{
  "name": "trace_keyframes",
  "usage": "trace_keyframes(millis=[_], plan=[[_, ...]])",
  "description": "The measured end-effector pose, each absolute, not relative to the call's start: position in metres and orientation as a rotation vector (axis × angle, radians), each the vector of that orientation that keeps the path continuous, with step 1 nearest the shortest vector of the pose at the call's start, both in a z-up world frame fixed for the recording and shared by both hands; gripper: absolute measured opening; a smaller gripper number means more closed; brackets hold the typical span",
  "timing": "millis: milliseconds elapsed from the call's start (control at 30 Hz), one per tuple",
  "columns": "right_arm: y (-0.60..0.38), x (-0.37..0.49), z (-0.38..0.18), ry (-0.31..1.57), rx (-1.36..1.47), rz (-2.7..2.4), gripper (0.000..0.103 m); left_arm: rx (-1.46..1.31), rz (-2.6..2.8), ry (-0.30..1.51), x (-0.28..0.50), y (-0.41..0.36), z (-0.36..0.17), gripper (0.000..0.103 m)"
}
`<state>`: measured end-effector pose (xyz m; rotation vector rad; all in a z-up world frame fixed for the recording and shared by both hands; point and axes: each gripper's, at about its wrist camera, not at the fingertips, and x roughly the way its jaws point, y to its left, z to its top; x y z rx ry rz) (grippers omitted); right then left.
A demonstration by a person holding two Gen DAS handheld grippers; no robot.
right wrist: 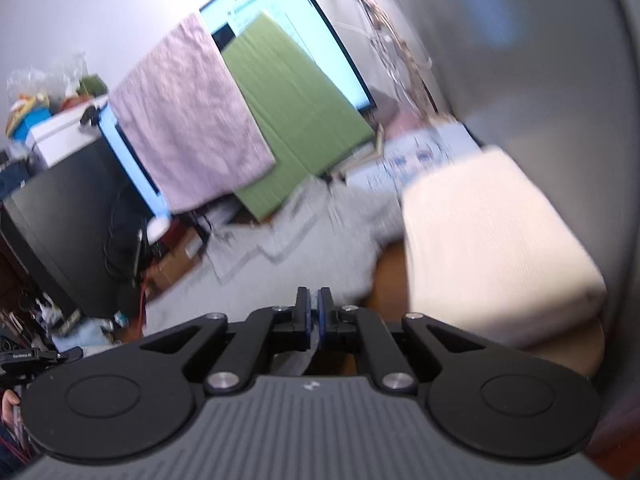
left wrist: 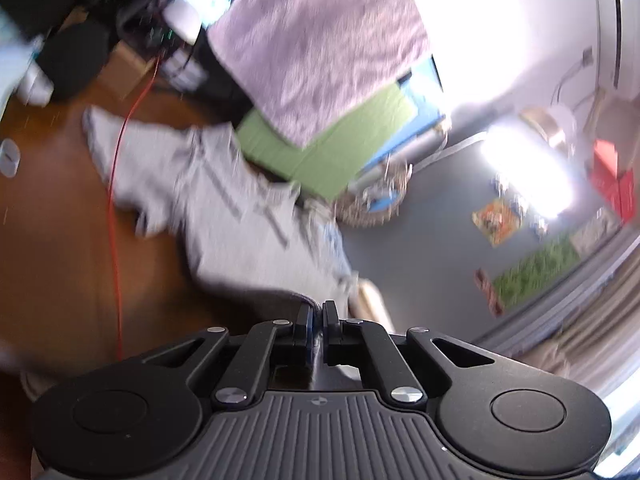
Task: Fold clothes
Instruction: 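Lift the hem with both tools and fold it toward the collar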
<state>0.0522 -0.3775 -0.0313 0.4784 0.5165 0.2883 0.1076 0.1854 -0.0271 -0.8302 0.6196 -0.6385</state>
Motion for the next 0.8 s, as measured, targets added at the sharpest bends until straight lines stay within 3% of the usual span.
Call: trace_keyframes(millis=[200, 367, 667, 700, 767, 800], plan=[[-0.375, 0.14, 0.008, 0.502, 0.455, 0.27, 0.004, -0.855, -0.553, 0.574, 0.177, 0.196, -0.001, 0.004], [-0.359, 0.226, 0.018, 0.56, 0.418, 0.249, 0.004, -0.856, -0.48, 0.635, 0.236, 0.192, -0.011, 0.004], [-0.348, 0.324, -0.034, 0.703, 0.385, 0.162, 0.008, -0.78, -0.344, 0.77, 0.296, 0.186, -0.057, 0.004], [-0.348, 0.327, -0.041, 0.711, 0.376, 0.144, 0.012, -0.746, -0.332, 0.775, 0.295, 0.184, -0.057, 0.008], [-0.351, 0.326, -0.046, 0.714, 0.358, 0.127, 0.023, -0.692, -0.333, 0.754, 0.287, 0.184, -0.05, 0.024], [-0.353, 0.323, -0.046, 0.709, 0.351, 0.121, 0.027, -0.663, -0.34, 0.736, 0.28, 0.183, -0.045, 0.039]])
